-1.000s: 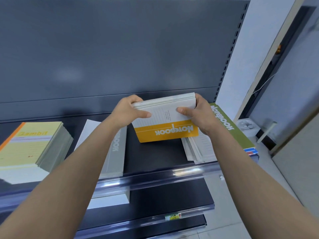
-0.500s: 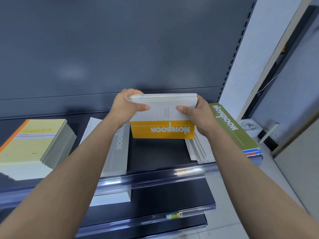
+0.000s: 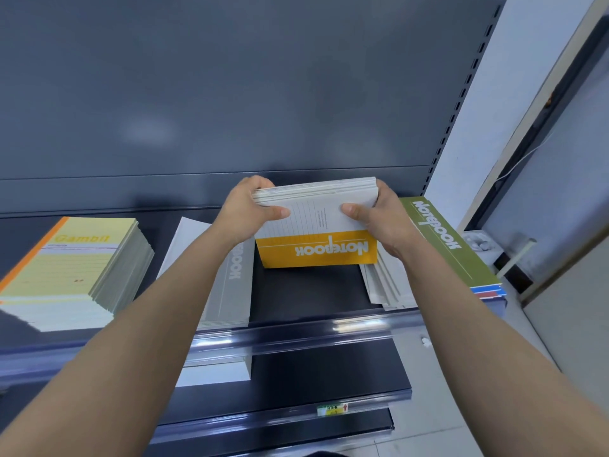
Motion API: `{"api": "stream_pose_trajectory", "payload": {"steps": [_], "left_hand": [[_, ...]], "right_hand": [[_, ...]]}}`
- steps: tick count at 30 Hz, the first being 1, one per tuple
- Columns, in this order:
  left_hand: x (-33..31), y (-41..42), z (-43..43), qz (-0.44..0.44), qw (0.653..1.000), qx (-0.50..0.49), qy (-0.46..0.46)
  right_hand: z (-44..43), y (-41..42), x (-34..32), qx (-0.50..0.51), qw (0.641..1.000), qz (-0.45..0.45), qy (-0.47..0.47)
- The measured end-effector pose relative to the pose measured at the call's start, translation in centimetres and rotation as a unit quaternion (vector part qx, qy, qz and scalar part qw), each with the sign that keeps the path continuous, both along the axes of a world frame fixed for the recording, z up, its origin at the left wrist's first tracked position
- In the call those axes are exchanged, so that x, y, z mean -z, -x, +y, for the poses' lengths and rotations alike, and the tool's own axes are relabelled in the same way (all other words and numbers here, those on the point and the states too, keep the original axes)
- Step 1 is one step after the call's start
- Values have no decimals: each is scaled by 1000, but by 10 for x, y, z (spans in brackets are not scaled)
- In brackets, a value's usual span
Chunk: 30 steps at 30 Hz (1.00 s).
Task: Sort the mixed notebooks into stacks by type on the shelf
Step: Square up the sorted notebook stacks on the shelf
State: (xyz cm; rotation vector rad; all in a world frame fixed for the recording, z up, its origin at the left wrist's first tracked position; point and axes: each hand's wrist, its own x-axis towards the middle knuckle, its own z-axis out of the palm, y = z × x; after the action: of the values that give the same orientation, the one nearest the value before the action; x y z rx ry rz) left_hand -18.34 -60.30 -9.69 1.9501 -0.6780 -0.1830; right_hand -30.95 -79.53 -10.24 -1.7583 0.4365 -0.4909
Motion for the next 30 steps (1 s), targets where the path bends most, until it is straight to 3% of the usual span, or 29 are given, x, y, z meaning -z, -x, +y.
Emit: {"api": "stream_pose_trajectory", "payload": {"steps": [2, 4, 5, 8, 11, 14, 16, 18, 21, 24, 27, 30], "left_hand": [[-10, 0, -2, -96, 987, 9, -132], [-20, 4, -10, -228, 928, 18, -294], [-23, 6, -16, -258, 908, 33, -329], [-24, 21, -39, -290, 898, 79, -320], [-21, 25, -45, -322, 898, 65, -293], [-29, 15, -33, -232, 941, 63, -238], [-31, 5, -24, -124, 981, 56, -141], [-25, -1, -17, 0, 998, 55, -18], [-1, 2, -15, 151, 977, 72, 130], [27, 13, -14, 210, 954, 74, 201], [45, 19, -10, 224, 947, 78, 217], [51, 16, -10, 213, 956, 69, 192]], "right_hand": [[0, 0, -1, 1, 1000, 0, 8], [1, 1, 0, -2, 1000, -3, 12], [1, 1, 0, -3, 1000, -1, 14], [1, 3, -1, -2, 1000, 1, 17], [2, 6, -1, -1, 1000, -9, 12], [-1, 7, -2, 41, 998, -37, -17], [-4, 6, -4, 59, 995, -47, -71], [-2, 3, -5, 33, 987, -58, -147], [9, -4, -8, -34, 973, -60, -221], [20, -11, -6, -57, 989, -12, -133], [24, -15, 5, -41, 997, 15, -60], [26, -12, 18, -36, 996, 16, -75]]}}
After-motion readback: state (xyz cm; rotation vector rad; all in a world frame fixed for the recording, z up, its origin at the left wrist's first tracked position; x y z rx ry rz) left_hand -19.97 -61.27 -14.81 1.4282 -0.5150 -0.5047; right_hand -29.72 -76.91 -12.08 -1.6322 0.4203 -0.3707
